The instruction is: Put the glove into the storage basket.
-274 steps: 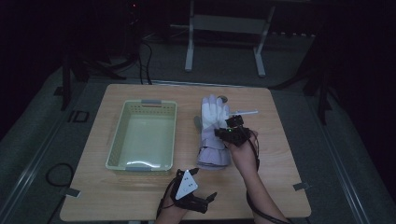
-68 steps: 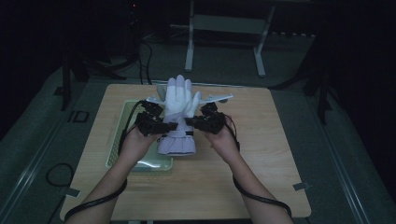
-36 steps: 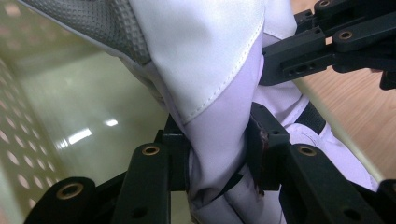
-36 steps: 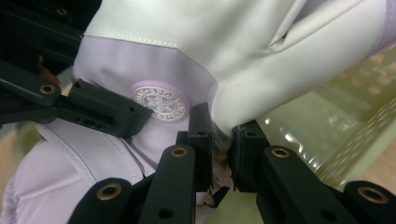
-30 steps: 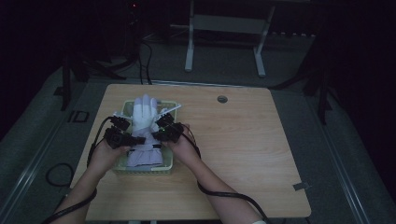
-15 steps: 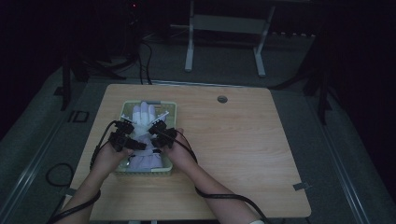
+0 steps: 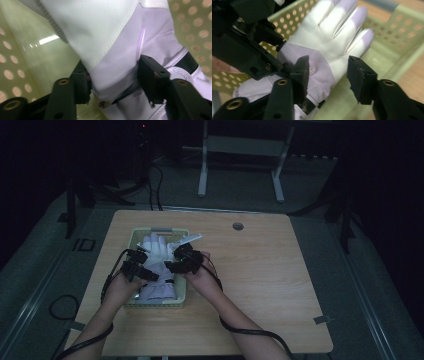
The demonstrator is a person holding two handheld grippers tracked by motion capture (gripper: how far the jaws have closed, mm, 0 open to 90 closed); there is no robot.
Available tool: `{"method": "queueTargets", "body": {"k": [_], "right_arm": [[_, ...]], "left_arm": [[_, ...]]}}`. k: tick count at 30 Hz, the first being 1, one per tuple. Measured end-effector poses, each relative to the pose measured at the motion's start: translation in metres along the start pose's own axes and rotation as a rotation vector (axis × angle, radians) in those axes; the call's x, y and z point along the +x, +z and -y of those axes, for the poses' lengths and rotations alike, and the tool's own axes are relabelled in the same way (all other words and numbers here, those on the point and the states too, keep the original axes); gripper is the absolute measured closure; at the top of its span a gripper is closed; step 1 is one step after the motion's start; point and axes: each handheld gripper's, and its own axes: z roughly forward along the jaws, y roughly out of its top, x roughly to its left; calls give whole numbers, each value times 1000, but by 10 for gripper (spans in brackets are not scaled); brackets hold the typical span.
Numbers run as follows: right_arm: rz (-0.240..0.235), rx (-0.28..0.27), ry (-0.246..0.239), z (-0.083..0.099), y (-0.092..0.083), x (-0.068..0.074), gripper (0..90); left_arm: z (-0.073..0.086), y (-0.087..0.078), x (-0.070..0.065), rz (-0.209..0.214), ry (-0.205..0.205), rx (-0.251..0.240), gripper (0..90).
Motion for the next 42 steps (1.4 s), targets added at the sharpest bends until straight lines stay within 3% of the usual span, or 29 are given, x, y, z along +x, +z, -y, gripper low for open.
{"method": "queueTargets", "body": {"k": [3, 6, 8, 10, 12, 14, 19, 26, 30, 31, 34, 38, 42], "right_arm": [[-7, -36, 5, -1, -13, -7, 434], [-8, -52, 17, 1, -21, -14, 378], [-17, -71, 29, 3, -25, -20, 320], [-58, -46, 35, 7, -27, -26, 217], [-79, -42, 27, 11, -29, -30, 199], [-101, -36, 21, 15, -31, -34, 174], [-119, -38, -12, 23, -34, -38, 146], [-106, -35, -28, 35, -43, -49, 144], [-102, -33, -37, 43, -51, -57, 143], [-102, -33, -37, 43, -51, -57, 143], [-96, -31, -32, 50, -58, -64, 142], [-90, -41, -25, 58, -67, -72, 142], [-82, -45, -19, 66, -76, -80, 142]], "left_arm": [[2, -7, -3, -66, 3, -59, 332], [4, -16, -7, -81, 27, -109, 181], [4, -24, -9, -84, 20, -165, 176], [5, -31, -11, -96, 32, -219, 147], [8, -39, -15, -102, 42, -297, 132], [9, -42, -19, -54, 49, -326, 82], [14, -43, -33, 30, 63, -363, 78], [19, -43, -57, 77, 103, -400, 80], [19, -41, -79, 84, 151, -410, 81], [19, -41, -79, 84, 151, -410, 81], [17, -39, -93, 130, 173, -424, 81], [19, -41, -108, 153, 194, -492, 88], [21, -38, -126, 189, 225, -488, 95]]}}
